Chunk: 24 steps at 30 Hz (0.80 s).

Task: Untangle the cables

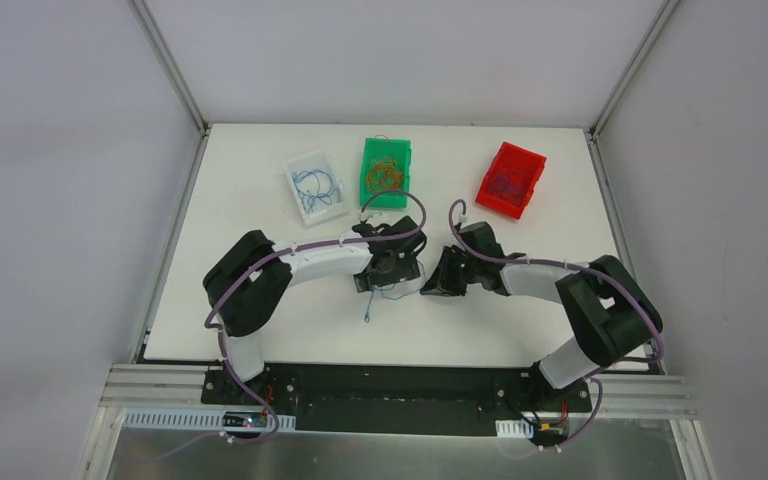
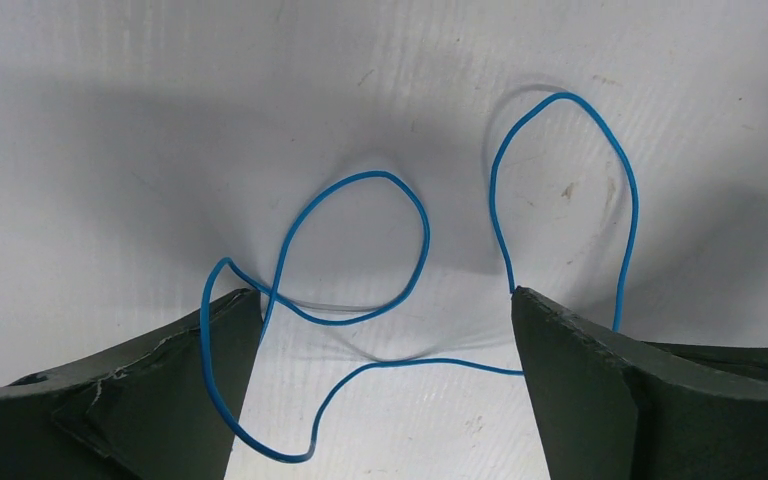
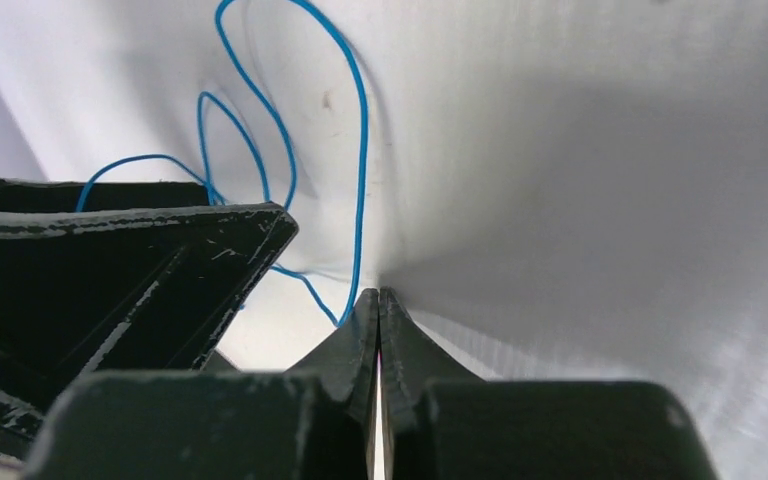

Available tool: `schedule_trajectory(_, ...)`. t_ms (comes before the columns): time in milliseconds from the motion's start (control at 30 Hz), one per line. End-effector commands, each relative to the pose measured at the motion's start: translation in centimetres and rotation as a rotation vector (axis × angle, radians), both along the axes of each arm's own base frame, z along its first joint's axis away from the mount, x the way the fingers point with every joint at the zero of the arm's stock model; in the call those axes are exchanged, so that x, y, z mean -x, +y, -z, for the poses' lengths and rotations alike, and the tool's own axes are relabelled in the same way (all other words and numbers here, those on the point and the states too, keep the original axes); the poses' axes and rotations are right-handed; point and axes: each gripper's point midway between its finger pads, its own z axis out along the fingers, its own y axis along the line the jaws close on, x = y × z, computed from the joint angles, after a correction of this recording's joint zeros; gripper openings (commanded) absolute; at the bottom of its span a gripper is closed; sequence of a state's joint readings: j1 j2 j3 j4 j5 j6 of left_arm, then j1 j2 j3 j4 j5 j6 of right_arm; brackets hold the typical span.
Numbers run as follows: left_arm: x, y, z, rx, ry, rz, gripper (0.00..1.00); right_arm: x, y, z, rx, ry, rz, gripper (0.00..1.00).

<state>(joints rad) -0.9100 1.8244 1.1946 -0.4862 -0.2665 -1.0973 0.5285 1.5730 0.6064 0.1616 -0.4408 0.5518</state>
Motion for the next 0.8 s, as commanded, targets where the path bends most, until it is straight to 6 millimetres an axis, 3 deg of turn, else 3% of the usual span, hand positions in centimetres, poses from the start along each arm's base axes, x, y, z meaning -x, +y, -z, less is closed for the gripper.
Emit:
schedule_trajectory(0,-1.0,-1.5,-0.6,0.023,-0.018,0.031,0.99,-0.7,-3.5,0.7,0.210,-0.070,0.051,0.00)
schedule_trajectory(167,-1.6,-2.2,-0.4,0.021,-0.022,0.034,0.99,-1.3,-6.4,0.4,0.324,-0.123,0.141,0.00)
schedule_trajectory(400,-3.2,-2.0,-0.2,0.002,-0.055,-0.014,0.99,-1.7,-7.0,0.4,0.346,-0.139,0.169,0.00)
schedule_trajectory(533,-4.0,-1.1,0.4,-0.024,-0.071,-0.066,0.93,-2.3,-7.8,-0.4,0.353,-0.198,0.235,0.00)
schedule_trajectory(633,-4.4,-1.1,1.6,-0.042,-0.052,-0.067,0.88,-3.1,-9.4,-2.6,0.342,-0.319,0.335,0.00)
schedule_trajectory(767,-4.1,-0.8,3.1,-0.077,-0.029,-0.069,0.68,-2.8,-11.3,-4.6,0.324,-0.433,0.431,0.00)
